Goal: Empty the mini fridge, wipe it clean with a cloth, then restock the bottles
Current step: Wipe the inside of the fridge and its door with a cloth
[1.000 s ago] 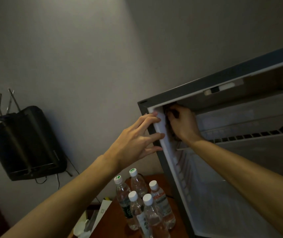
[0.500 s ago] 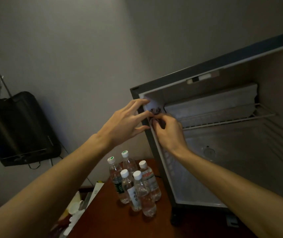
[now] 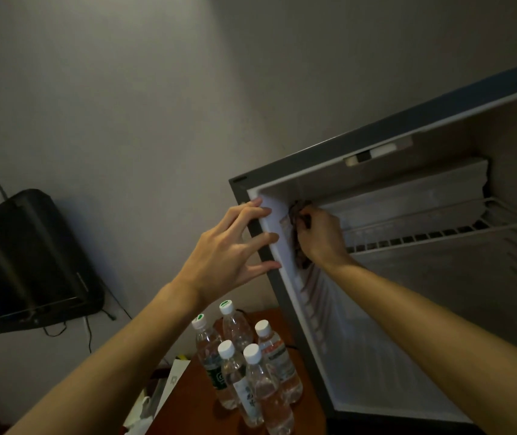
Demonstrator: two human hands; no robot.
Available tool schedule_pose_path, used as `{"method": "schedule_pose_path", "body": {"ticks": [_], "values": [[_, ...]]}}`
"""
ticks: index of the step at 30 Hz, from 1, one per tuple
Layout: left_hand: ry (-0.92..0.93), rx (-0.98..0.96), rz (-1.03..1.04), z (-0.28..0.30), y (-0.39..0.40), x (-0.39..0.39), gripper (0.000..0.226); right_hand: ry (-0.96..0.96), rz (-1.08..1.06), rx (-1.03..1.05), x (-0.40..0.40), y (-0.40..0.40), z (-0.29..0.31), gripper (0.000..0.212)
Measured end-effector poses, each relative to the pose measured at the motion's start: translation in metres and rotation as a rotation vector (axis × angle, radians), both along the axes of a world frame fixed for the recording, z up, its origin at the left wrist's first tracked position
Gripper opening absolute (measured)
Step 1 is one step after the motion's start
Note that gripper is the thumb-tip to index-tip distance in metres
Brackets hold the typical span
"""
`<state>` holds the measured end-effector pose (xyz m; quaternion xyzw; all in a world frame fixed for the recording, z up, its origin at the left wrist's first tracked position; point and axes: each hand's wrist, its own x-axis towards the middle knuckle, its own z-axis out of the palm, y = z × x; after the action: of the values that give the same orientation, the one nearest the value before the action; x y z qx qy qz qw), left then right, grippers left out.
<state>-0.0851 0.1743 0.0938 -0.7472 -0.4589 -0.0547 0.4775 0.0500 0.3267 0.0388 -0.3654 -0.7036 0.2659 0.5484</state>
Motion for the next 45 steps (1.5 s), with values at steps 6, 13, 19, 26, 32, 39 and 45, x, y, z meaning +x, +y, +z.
{"method": "schedule_pose_path", "body": {"ticks": [6,13,19,26,32,39,45], "values": [[-0.009,0.013,0.019,-0.002,-0.004,0.008,0.043,0.086,0.089,0.012,0.005,-0.030,-0.007,0.013],[0.026,-0.036,0.123,0.009,-0.017,0.024,0.039,0.133,0.246,0.069,0.025,-0.090,-0.026,0.012],[0.074,-0.105,0.198,0.004,-0.033,0.040,0.042,0.102,0.285,0.052,0.034,-0.111,-0.045,0.018],[0.097,-0.111,0.145,-0.012,-0.037,0.025,0.049,0.197,0.264,0.001,0.029,-0.113,-0.066,0.020],[0.155,-0.060,0.096,-0.020,-0.022,0.007,0.051,0.104,0.193,0.052,0.025,-0.089,-0.066,0.013],[0.124,-0.028,0.113,-0.030,-0.017,0.003,0.047,0.078,0.015,0.059,0.014,-0.067,-0.055,0.016],[0.154,-0.078,0.200,-0.023,-0.028,0.022,0.052,0.095,0.196,0.049,0.030,-0.098,-0.069,0.012]]}}
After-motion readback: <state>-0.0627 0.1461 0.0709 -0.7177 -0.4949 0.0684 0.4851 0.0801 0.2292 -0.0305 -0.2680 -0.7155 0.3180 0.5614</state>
